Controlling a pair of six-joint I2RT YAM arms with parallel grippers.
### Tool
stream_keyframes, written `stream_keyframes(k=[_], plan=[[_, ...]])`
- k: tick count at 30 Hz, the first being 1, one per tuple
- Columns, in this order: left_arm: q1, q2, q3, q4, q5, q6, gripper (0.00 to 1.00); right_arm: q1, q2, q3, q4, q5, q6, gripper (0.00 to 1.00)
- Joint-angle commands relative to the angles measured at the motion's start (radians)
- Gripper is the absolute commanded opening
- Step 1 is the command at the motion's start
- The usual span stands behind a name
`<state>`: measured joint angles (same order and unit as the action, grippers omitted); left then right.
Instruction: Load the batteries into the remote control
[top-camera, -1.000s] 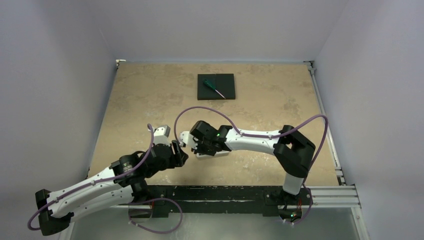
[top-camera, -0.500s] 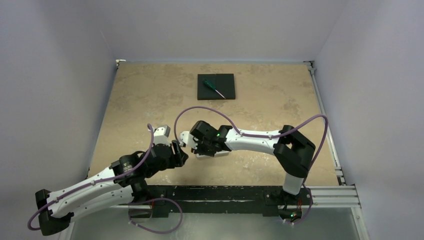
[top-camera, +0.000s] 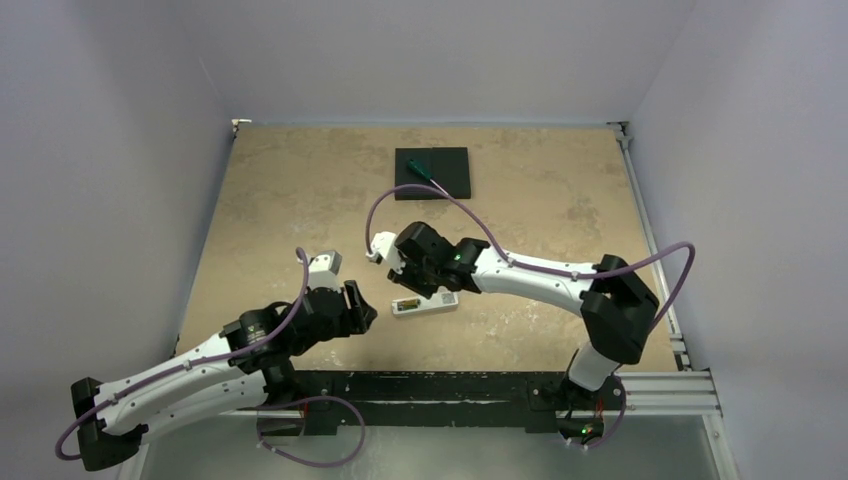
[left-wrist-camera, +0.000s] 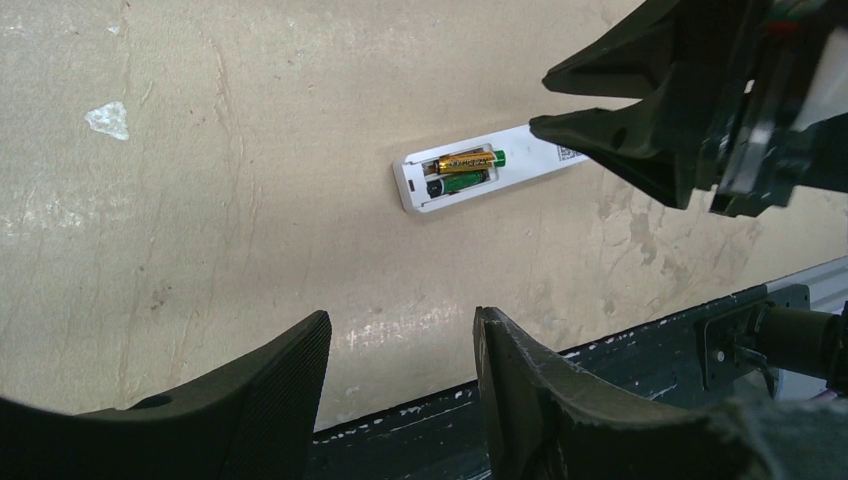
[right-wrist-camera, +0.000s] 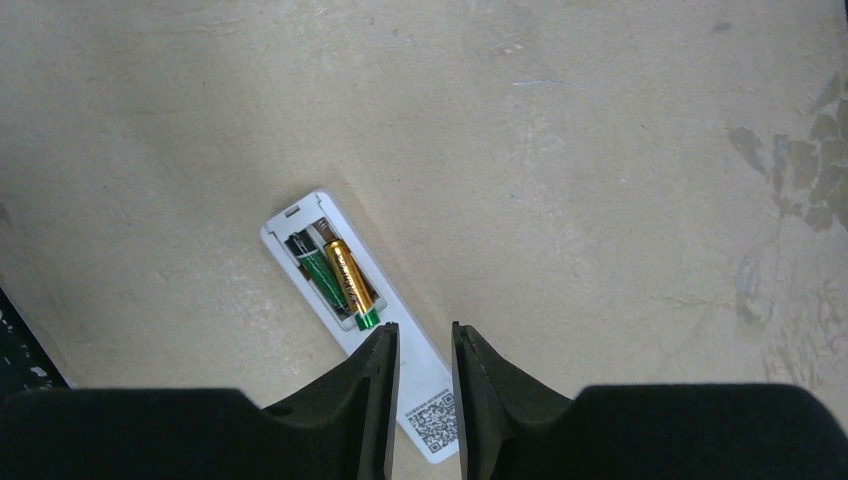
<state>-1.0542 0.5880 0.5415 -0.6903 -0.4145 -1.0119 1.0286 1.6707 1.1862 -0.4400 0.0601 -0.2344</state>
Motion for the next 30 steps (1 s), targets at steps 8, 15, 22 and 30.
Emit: stream_keyframes(k=[8, 15, 22, 30], plan=[[0.002, 0.059, -0.026, 0.071, 0.021, -0.014, 0.54, -0.037, -0.149, -0.096, 0.091, 0.114, 0.261, 0.32], [0.002, 0.103, -0.055, 0.183, 0.065, -0.026, 0.59, -0.074, -0.189, -0.121, 0.082, 0.132, 0.449, 0.31], [0.101, 0.203, -0.096, 0.344, 0.253, -0.009, 0.6, -0.083, -0.203, -0.167, 0.121, 0.067, 0.543, 0.29], [0.266, 0.313, -0.159, 0.497, 0.436, 0.045, 0.59, -0.084, -0.216, -0.243, 0.211, 0.005, 0.666, 0.33]])
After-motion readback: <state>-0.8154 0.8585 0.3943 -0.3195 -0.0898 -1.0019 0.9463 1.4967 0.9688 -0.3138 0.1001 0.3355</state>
